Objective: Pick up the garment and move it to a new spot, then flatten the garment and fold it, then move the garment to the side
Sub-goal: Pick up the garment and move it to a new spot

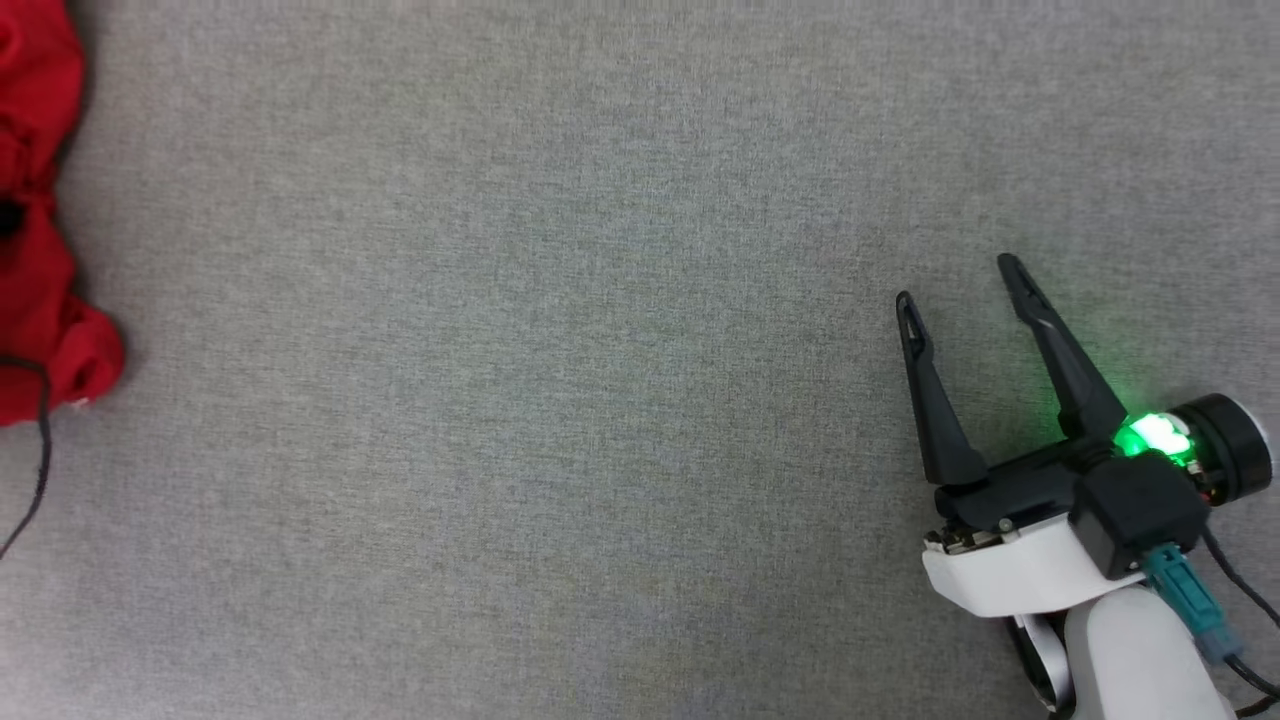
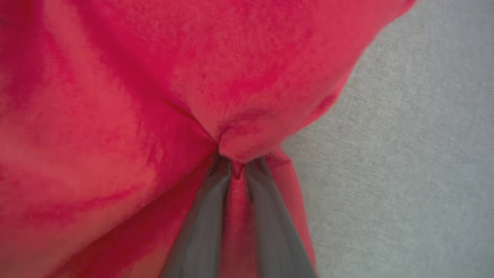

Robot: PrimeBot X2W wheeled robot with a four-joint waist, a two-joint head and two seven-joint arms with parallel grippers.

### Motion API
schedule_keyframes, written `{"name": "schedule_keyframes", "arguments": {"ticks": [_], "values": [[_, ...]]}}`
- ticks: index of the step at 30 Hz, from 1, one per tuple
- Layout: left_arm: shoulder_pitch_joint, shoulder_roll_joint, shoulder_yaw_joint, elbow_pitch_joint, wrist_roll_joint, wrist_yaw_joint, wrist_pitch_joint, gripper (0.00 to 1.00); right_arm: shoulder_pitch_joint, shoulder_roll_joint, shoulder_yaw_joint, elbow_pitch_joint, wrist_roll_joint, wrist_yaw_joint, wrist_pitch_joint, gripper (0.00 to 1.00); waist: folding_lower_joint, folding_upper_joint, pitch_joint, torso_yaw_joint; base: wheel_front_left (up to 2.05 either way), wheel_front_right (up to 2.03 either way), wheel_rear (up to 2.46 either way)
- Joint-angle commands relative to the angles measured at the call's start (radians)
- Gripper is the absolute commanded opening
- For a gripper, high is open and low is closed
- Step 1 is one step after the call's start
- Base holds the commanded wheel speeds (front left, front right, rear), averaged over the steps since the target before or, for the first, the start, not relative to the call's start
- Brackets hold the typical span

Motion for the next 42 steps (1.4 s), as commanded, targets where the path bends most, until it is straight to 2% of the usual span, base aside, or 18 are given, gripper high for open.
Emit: {"name": "schedule_keyframes", "arguments": {"ticks": [1,6,12,16,20,24,31,38,42], "values": [[0.021,-0.023,-0.017,-0.009,-0.006,-0.006,0.0,0.0,0.005,-0.004,0.0,0.016,0.004,-0.001,0.001,1.0,-0.0001,0.0,-0.022,-0.001,0.0,0.0,0.0],[0.047,0.025,-0.081,-0.109,-0.016,-0.005,-0.019,0.0,0.011,-0.003,0.008,0.035,0.025,-0.001,0.0,1.0,-0.0001,0.0,-0.095,-0.01,0.0,0.0,0.0],[0.095,0.056,-0.192,-0.251,-0.036,-0.005,-0.023,0.0,0.024,-0.003,0.004,0.062,0.063,-0.001,-0.001,1.0,-0.0001,0.0,-0.19,-0.035,0.0,0.0,0.0],[0.124,0.056,-0.272,-0.342,-0.042,-0.005,-0.035,0.0,0.032,-0.003,-0.005,0.076,0.089,-0.001,-0.001,1.0,-0.0001,0.0,-0.238,-0.061,0.0,0.0,0.0],[0.141,0.018,-0.348,-0.413,-0.047,-0.005,-0.061,0.0,0.037,-0.003,-0.018,0.09,0.113,-0.001,-0.001,1.0,-0.0001,0.0,-0.278,-0.089,0.0,0.0,0.0],[0.133,-0.058,-0.428,-0.456,-0.038,-0.005,-0.082,0.0,0.046,-0.003,-0.022,0.1,0.131,-0.001,-0.001,1.0,-0.0001,0.0,-0.31,-0.124,0.0,0.0,0.0],[0.096,-0.258,-0.556,-0.466,-0.029,-0.005,-0.13,0.0,0.052,-0.002,-0.054,0.099,0.15,-0.001,-0.001,1.0,-0.0001,0.0,-0.341,-0.194,0.0,0.0,0.0],[0.044,-0.439,-0.728,-0.407,0.003,-0.005,-0.157,0.0,0.042,-0.002,-0.114,0.076,0.169,-0.001,-0.001,1.0,-0.0001,0.0,-0.339,-0.267,0.0,0.0,0.0],[0.034,-0.512,-0.822,-0.347,0.015,-0.005,-0.181,0.0,0.038,-0.002,-0.134,0.066,0.182,-0.001,-0.001,1.0,-0.0001,0.0,-0.336,-0.3,0.0,0.0,0.0]]}}
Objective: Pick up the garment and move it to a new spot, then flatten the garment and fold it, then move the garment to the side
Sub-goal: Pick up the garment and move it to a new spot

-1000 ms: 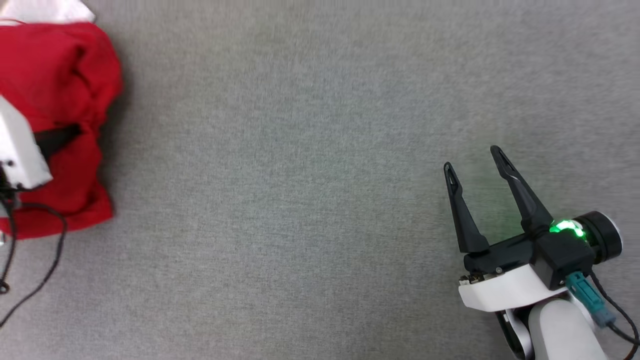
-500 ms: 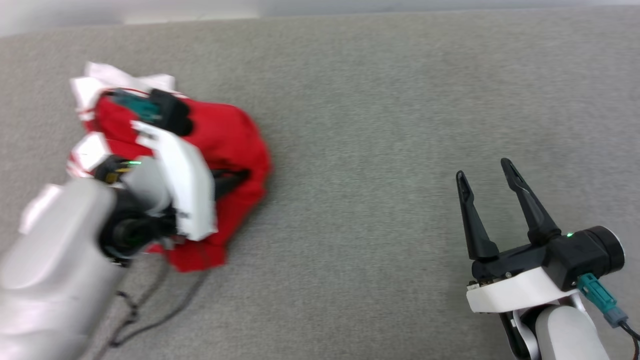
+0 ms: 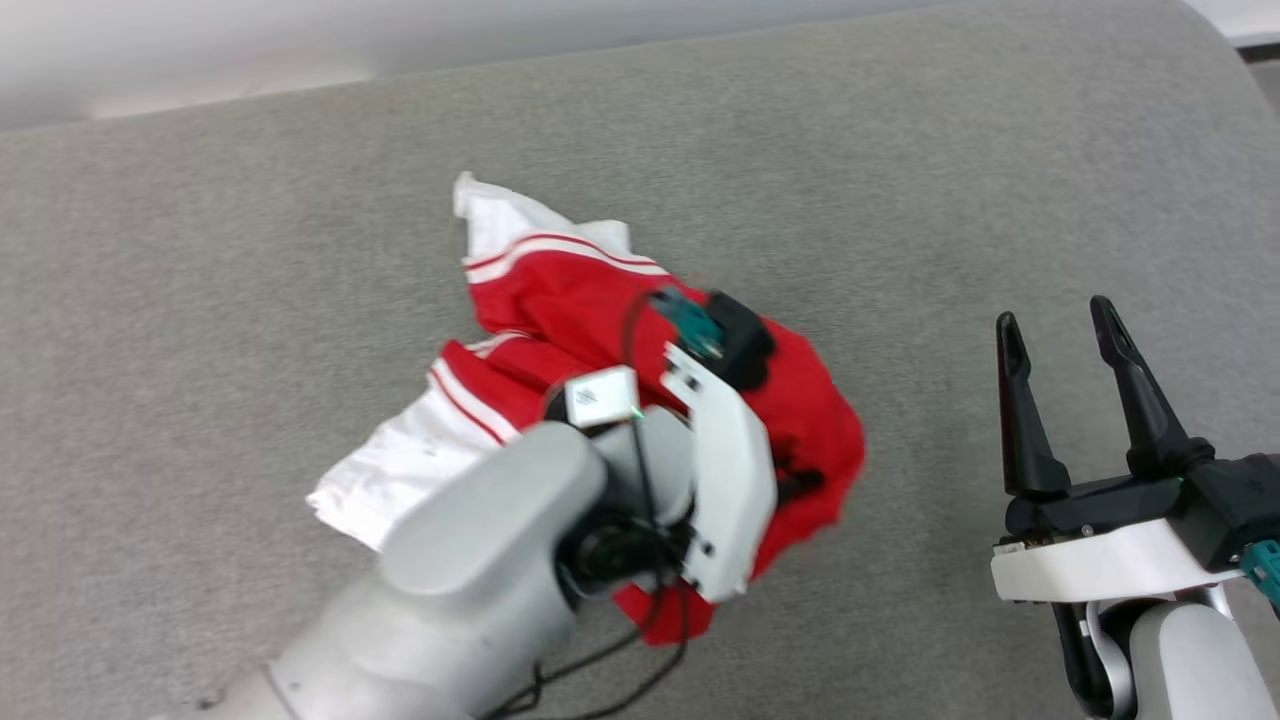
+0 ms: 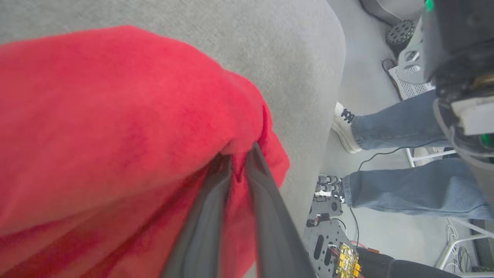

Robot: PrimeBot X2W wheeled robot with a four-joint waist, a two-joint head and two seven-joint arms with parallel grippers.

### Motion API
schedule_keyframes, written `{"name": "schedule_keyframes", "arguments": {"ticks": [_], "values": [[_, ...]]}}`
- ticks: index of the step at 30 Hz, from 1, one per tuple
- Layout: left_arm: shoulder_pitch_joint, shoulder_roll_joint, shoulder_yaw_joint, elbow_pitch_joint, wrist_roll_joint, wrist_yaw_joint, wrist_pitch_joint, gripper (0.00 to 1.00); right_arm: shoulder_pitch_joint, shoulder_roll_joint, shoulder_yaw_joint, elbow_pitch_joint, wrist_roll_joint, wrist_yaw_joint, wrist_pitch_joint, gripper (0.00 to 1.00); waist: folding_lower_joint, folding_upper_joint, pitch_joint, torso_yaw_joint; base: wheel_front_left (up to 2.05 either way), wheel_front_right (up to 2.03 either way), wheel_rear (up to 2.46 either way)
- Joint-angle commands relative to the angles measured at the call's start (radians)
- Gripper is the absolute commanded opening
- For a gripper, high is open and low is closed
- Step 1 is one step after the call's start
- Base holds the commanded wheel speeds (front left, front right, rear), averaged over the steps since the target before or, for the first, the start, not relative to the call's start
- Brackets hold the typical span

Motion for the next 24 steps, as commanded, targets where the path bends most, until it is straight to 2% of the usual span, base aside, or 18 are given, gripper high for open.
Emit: {"name": "schedule_keyframes", "arguments": {"ticks": [1,4,5,6,9,15,19,21,24], "values": [[-0.007,-0.027,-0.045,0.031,0.005,-0.002,-0.019,0.0,-0.002,0.001,-0.005,-0.005,0.005,-0.001,-0.002,1.0,0.0,0.0,0.001,-0.027,0.0,0.0,0.0],[-0.014,-0.052,-0.107,0.067,0.011,-0.002,-0.054,0.0,0.001,0.001,-0.007,-0.007,0.007,-0.001,-0.002,1.0,0.0,0.0,0.001,-0.036,0.0,0.0,0.0],[-0.015,-0.057,-0.124,0.076,0.009,-0.002,-0.071,0.07,0.001,0.001,-0.008,-0.006,0.007,-0.001,-0.002,1.0,0.0,0.0,0.0,-0.036,0.0,0.0,0.0],[-0.014,-0.059,-0.136,0.085,0.003,-0.002,-0.088,1.0,0.003,0.001,-0.008,-0.006,0.006,-0.001,-0.002,1.0,0.0,0.0,-0.003,-0.035,0.0,0.0,0.0],[-0.017,-0.056,-0.159,0.099,-0.009,-0.002,-0.124,1.0,0.01,0.001,-0.007,-0.003,0.005,-0.001,-0.002,1.0,0.0,0.0,-0.012,-0.027,0.0,0.0,0.0],[-0.043,-0.014,-0.188,0.105,-0.03,-0.002,-0.265,1.0,0.028,0.001,-0.014,0.005,-0.009,-0.001,-0.002,1.0,0.0,0.0,-0.063,0.03,0.0,0.0,0.0],[-0.071,0.049,-0.163,0.106,-0.019,-0.002,-0.394,1.0,0.042,0.001,-0.025,0.014,-0.024,-0.001,-0.002,1.0,0.0,0.0,-0.113,0.093,0.0,0.0,0.0],[-0.089,0.076,-0.141,0.115,0.023,0.001,-0.478,1.0,0.053,0.001,-0.034,0.016,-0.027,-0.001,-0.002,1.0,0.0,0.0,-0.132,0.121,0.0,0.0,0.0],[-0.099,0.118,-0.097,0.134,0.112,0.053,-0.651,1.0,0.058,0.001,-0.039,0.018,-0.028,-0.001,-0.002,1.0,0.0,0.0,-0.154,0.154,0.0,0.0,0.0]]}}
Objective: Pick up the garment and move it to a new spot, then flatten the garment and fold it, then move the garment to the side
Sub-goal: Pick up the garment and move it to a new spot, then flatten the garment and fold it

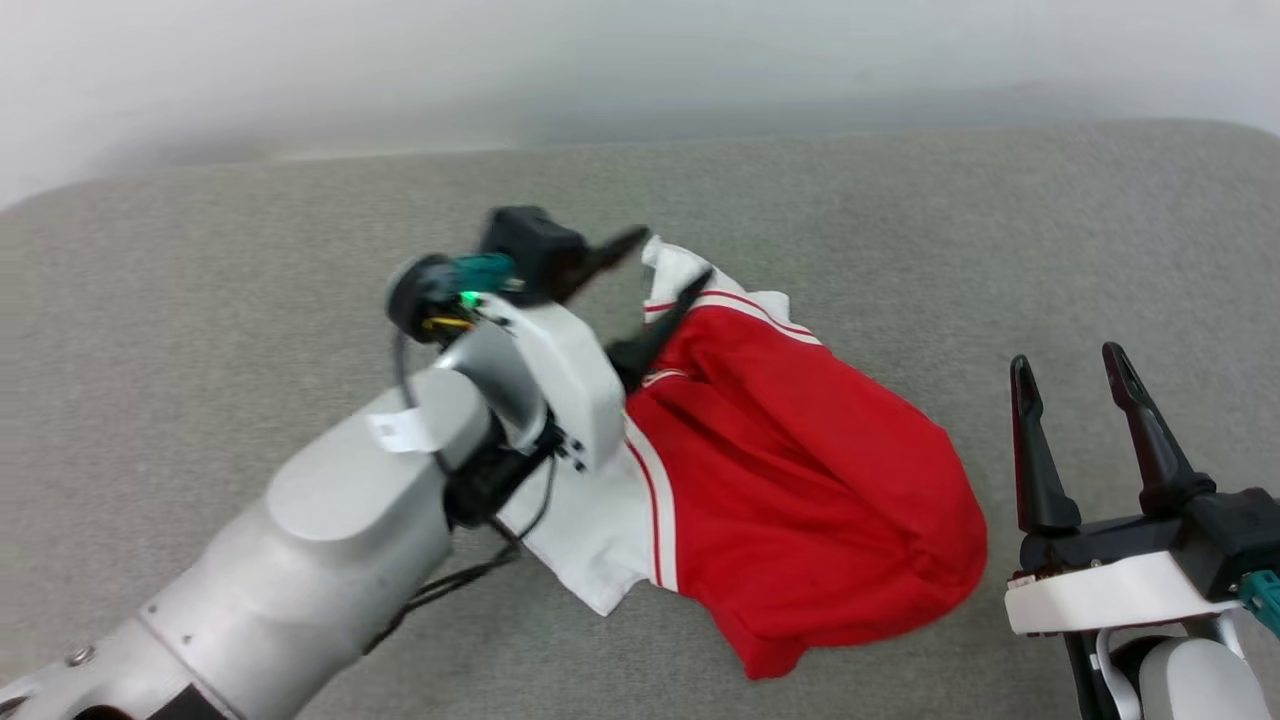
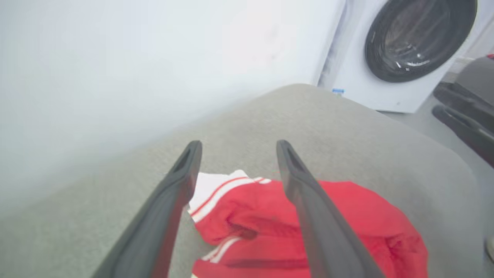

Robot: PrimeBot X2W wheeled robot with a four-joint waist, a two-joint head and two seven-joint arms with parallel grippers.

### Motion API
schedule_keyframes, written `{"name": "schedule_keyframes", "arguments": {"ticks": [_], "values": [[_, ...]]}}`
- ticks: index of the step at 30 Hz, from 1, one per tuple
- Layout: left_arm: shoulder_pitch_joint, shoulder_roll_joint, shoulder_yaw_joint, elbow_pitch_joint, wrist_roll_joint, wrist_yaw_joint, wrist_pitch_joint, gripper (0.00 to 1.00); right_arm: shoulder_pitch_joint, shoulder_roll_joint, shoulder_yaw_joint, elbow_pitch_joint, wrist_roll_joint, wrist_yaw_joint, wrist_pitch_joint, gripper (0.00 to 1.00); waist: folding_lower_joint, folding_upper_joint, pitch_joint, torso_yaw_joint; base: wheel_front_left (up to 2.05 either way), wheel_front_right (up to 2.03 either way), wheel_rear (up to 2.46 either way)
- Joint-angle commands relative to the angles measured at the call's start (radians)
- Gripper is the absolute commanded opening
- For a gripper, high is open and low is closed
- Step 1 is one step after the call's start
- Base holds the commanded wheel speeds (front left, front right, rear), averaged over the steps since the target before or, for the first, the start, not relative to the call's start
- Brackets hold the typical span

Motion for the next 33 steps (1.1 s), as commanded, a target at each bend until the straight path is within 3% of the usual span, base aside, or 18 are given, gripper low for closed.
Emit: {"name": "schedule_keyframes", "arguments": {"ticks": [1,5,11,14,16,22,27,33], "values": [[0.013,0.013,0.025,0.009,0.017,0.025,-0.074,1.0,0.011,0.001,-0.002,0.003,-0.001,-0.001,-0.002,1.0,0.0001,0.0,-0.038,0.045,0.0,0.0,0.0],[0.064,0.079,0.122,0.011,0.036,0.087,-0.205,1.0,0.029,0.001,-0.003,0.006,0.0,-0.001,-0.002,1.0,0.0001,0.0,-0.063,0.076,0.0,0.0,0.0],[0.25,0.189,0.339,-0.14,0.144,0.188,-0.225,1.0,0.045,0.0,-0.004,0.003,0.003,-0.001,-0.002,1.0,0.0001,0.0,-0.079,0.097,0.0,0.0,0.0],[0.411,0.2,0.477,-0.261,0.216,0.232,-0.224,1.0,0.049,0.001,-0.007,0.001,0.0,-0.001,-0.002,1.0,0.0001,0.0,-0.083,0.102,0.0,0.0,0.0],[0.517,0.168,0.58,-0.337,0.265,0.254,-0.224,1.0,0.051,0.0,-0.013,-0.002,0.001,-0.001,-0.002,1.0,0.0001,0.0,-0.085,0.105,0.0,0.0,0.0],[0.789,0.03,0.75,-0.473,0.439,0.235,-0.225,1.0,0.07,0.001,-0.022,0.0,0.006,-0.001,-0.002,1.0,0.0001,0.0,-0.099,0.114,0.0,0.0,0.0],[0.899,-0.075,0.814,-0.493,0.527,0.167,-0.225,1.0,0.084,0.001,-0.018,0.003,0.008,-0.001,-0.002,1.0,0.0001,0.0,-0.115,0.117,0.0,0.0,0.0],[0.935,-0.146,0.855,-0.477,0.611,0.093,-0.225,1.0,0.088,0.0,-0.021,0.015,0.027,-0.001,-0.002,1.0,0.0001,0.0,-0.116,0.116,0.0,0.0,0.0]]}}
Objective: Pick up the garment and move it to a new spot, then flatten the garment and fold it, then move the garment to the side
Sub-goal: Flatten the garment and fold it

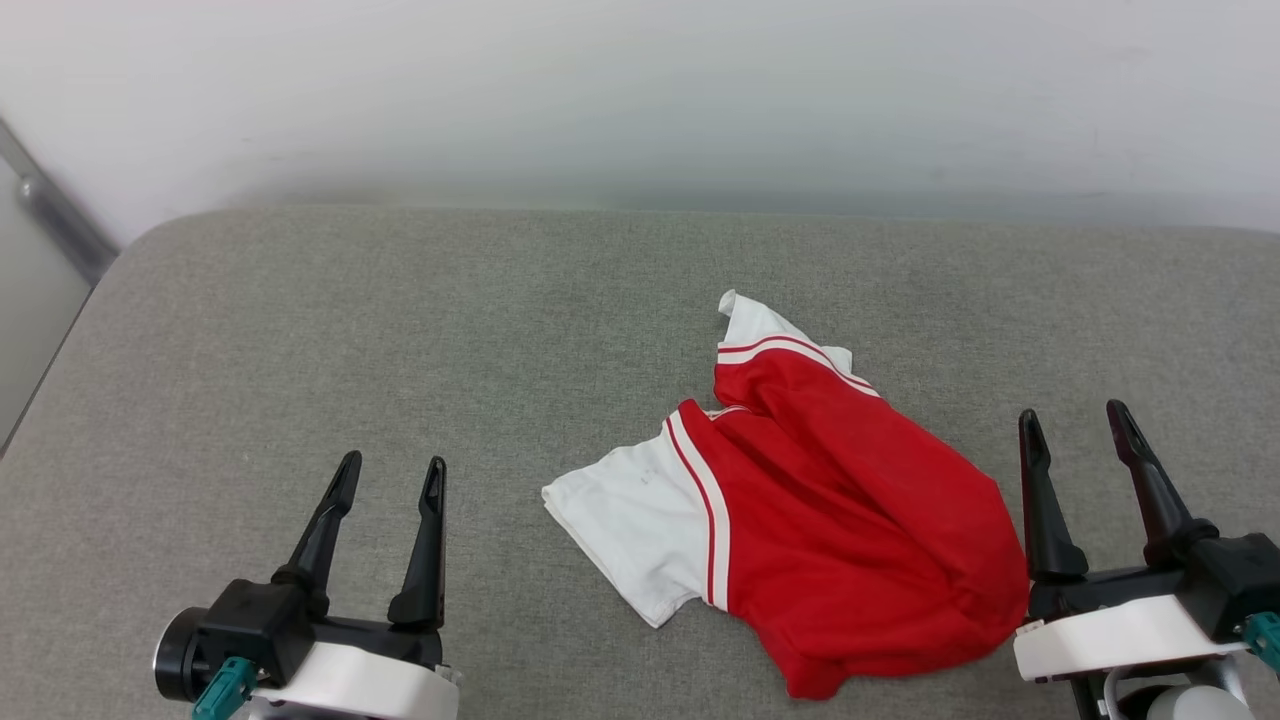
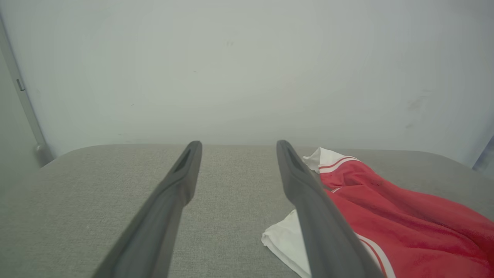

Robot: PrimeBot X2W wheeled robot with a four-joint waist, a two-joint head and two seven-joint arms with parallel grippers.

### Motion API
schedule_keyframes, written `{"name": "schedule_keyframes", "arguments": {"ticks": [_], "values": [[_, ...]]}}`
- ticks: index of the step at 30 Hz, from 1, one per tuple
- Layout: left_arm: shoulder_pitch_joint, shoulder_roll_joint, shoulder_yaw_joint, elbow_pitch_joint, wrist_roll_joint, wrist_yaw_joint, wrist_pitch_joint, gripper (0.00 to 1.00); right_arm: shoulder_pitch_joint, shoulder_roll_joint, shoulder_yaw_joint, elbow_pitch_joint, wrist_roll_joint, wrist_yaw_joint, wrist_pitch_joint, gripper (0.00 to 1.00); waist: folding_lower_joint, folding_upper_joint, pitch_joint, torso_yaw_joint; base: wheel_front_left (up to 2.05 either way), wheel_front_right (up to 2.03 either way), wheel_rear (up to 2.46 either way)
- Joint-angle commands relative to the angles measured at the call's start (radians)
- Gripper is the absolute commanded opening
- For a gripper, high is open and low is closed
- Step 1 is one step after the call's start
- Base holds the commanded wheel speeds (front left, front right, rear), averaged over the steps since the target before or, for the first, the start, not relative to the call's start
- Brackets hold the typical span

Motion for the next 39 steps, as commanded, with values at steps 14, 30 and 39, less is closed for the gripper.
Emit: {"name": "schedule_keyframes", "arguments": {"ticks": [14,30,39], "values": [[-0.048,-0.112,0.067,0.022,0.114,-0.11,-0.003,1.0,-0.169,-0.109,0.152,0.081,-0.037,-0.001,0.313,1.0,0.0001,-0.0001,0.119,0.054,0.0,0.0,0.0],[-0.141,-0.163,0.05,0.035,0.126,-0.145,-0.003,1.0,-0.633,-0.371,0.293,0.168,0.329,0.0,1.338,1.0,0.0001,-0.0001,0.27,0.219,0.0,0.0,0.0],[-0.16,-0.167,0.036,0.031,0.103,-0.148,-0.003,1.0,-0.666,-0.389,0.288,0.377,0.28,0.0,1.41,1.0,0.0001,-0.0001,0.321,0.299,0.0,0.0,0.0]]}}
